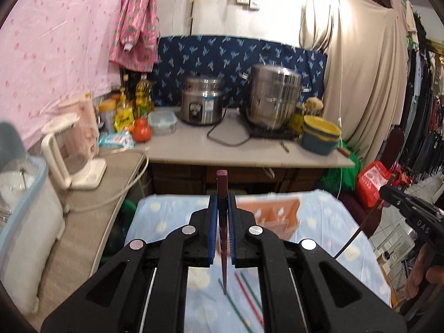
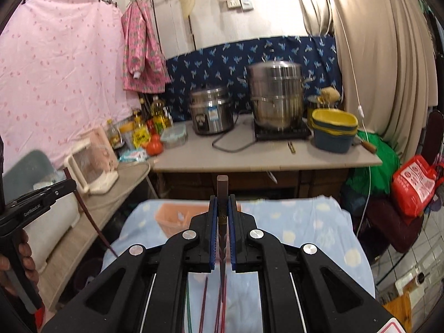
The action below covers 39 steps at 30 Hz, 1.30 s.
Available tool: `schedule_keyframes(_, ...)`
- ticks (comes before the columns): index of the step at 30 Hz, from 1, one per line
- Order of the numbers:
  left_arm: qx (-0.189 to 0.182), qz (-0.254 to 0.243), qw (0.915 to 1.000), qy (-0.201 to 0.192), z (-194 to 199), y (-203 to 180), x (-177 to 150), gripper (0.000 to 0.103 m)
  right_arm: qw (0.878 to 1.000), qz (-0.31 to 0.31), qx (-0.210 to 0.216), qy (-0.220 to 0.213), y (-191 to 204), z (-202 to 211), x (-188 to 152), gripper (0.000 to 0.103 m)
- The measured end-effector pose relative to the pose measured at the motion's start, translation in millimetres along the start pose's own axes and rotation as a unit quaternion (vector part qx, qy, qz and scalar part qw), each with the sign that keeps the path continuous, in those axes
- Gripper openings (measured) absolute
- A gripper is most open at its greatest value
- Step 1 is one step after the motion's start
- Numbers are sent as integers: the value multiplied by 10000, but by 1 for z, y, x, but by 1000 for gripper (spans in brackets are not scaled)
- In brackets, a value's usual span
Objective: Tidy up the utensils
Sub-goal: 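Carry both chopsticks into the pink holder and open both tools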
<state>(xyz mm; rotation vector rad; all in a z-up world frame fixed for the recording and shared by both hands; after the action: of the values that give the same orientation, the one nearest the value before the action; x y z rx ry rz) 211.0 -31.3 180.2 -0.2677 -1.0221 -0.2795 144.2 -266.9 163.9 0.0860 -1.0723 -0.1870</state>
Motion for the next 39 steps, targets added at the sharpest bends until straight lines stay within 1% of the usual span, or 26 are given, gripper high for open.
schedule_keyframes(2,17,-6,9999,-167,-4,-2,23,7,9999,-56,23,-157,1,-10,24,7)
schedule_keyframes(4,-42,26,9994,-354,-9,-7,47,7,9996,-72,3,-280,2,-20,43,7)
schedule_keyframes(8,-115,96,9977,-658,-25,-12,82,7,9990,-194,29,-414,2,-47,72,7)
schedule_keyframes(11,-71,36,9973,-726,-43,-15,92,7,9988,-271,13,-399,1,-69,80,7)
schedule_keyframes(12,-31,19,9977,-680,-54,-15,92,7,9989,-296,11,-352,1,-79,79,7)
schedule_keyframes(14,-49,73,9987,-500,-75,-14,84,7,9993,-324,-35,-202,-3,-100,70,7)
schedule_keyframes(19,2,96,10000,-13,-123,-8,41,7,9991,-281,-134,278,-11,-143,31,7)
schedule_keyframes(21,-38,116,9998,146,-136,-6,26,8,9987,-238,-195,410,-16,-153,19,7)
schedule_keyframes(22,23,132,9997,181,-140,-4,20,11,9985,-242,-263,408,-18,-154,16,9)
schedule_keyframes(23,85,138,9997,188,-142,-3,16,15,9985,-251,-317,370,-20,-153,14,13)
schedule_keyframes(24,109,138,9996,201,-142,-2,13,25,9983,-260,-375,351,-22,-150,11,24)
schedule_keyframes(25,156,149,9996,193,-141,0,10,36,9985,-278,-362,315,-23,-146,9,31)
schedule_keyframes(27,277,157,9994,144,-135,3,3,46,9984,-310,-380,275,-25,-137,3,33)
schedule_keyframes(28,309,150,9993,134,-132,4,1,49,9984,-312,-372,282,-26,-131,-2,33)
schedule_keyframes(32,371,142,9990,214,-116,8,-19,49,9982,-251,-314,443,-24,-110,-32,33)
schedule_keyframes(34,420,75,9987,292,-107,9,-36,50,9975,-181,-319,606,-22,-96,-58,33)
schedule_keyframes(37,523,-21,9973,525,-95,9,-74,50,9951,47,-447,878,-19,-77,-102,33)
schedule_keyframes(39,545,-43,9956,755,-89,7,-106,50,9922,109,-490,1140,-18,-66,-134,33)
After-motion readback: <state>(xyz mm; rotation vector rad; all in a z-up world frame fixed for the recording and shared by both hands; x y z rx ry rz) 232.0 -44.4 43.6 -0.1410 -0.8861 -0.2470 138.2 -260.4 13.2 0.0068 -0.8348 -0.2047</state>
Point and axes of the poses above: each gripper's, at about its wrist camera, not at the fingertips, and z roughly against the way its jaws point, y to its left, x to its top, the point moved 7 cm from there along -z, roughly the way its jaws point
